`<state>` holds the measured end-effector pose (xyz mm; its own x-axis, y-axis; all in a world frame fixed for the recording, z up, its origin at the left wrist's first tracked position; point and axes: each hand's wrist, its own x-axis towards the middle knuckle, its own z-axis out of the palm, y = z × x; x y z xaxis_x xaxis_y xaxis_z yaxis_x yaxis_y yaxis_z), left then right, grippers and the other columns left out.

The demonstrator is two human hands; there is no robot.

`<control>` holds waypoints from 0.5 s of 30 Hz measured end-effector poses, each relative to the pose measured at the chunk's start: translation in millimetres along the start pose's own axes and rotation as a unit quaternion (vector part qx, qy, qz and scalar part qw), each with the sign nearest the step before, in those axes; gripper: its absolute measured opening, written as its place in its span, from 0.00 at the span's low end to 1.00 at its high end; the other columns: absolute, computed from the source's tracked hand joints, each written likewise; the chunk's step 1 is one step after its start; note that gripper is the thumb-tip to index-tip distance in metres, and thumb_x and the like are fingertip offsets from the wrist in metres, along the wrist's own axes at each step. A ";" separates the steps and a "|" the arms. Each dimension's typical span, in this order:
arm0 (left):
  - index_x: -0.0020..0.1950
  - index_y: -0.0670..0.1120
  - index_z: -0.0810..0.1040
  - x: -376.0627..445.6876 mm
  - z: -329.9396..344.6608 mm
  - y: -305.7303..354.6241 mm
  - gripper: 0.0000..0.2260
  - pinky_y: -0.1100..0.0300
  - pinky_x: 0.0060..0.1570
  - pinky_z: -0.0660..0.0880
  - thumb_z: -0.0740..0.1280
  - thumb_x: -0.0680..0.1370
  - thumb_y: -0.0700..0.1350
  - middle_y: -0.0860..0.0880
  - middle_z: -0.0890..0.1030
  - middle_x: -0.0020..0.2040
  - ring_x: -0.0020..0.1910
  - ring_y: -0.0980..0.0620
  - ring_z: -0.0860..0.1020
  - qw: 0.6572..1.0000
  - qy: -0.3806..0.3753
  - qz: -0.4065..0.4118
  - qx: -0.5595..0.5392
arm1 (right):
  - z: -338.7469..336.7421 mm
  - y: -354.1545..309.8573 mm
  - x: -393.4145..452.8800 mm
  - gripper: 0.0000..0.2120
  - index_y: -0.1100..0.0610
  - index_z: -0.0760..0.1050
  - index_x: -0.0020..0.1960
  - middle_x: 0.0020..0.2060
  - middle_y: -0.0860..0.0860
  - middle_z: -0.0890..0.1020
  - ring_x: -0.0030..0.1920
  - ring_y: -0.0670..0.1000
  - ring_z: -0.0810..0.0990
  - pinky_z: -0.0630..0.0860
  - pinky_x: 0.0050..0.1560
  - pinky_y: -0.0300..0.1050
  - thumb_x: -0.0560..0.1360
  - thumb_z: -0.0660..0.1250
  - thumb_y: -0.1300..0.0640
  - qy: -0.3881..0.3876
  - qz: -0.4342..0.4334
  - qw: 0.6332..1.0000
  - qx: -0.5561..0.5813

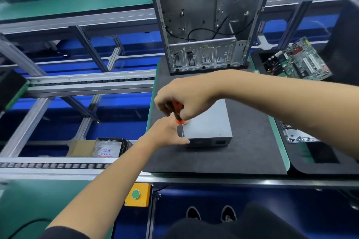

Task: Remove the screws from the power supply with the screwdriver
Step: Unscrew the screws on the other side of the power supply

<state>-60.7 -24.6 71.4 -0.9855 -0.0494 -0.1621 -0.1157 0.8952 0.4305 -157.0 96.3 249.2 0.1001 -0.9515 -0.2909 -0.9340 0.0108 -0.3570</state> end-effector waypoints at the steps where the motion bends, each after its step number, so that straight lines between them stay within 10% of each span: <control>1: 0.72 0.49 0.68 0.2 -0.1 0.3 0.34 0.54 0.64 0.69 0.74 0.69 0.56 0.46 0.70 0.70 0.66 0.43 0.70 1.000 -0.003 -0.004 0.005 | 2.5 -0.5 1.5 0.06 0.53 0.72 0.47 0.42 0.49 0.78 0.40 0.49 0.75 0.70 0.36 0.42 0.72 0.67 0.57 0.015 0.016 1.000 -0.022; 5: 0.70 0.49 0.70 -0.6 0.6 0.3 0.34 0.53 0.62 0.71 0.75 0.67 0.56 0.48 0.68 0.71 0.64 0.45 0.71 1.000 0.008 0.008 0.004 | 10.4 -1.1 8.3 0.14 0.56 0.70 0.48 0.34 0.51 0.72 0.30 0.49 0.67 0.58 0.27 0.46 0.82 0.54 0.47 0.075 0.104 0.961 -0.243; 15: 0.60 0.41 0.76 3.8 -3.7 3.7 0.28 0.51 0.52 0.74 0.73 0.68 0.56 0.42 0.78 0.55 0.54 0.40 0.75 0.995 -0.006 0.036 0.089 | 7.0 5.9 -3.0 0.06 0.52 0.70 0.46 0.38 0.46 0.75 0.38 0.46 0.72 0.66 0.34 0.38 0.72 0.67 0.57 0.055 0.017 0.997 -0.041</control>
<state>-65.3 -23.2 75.6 -0.9888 0.0226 -0.1477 -0.0194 0.9607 0.2768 -160.4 101.4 241.8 0.0346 -0.9791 -0.2002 -0.9617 0.0220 -0.2734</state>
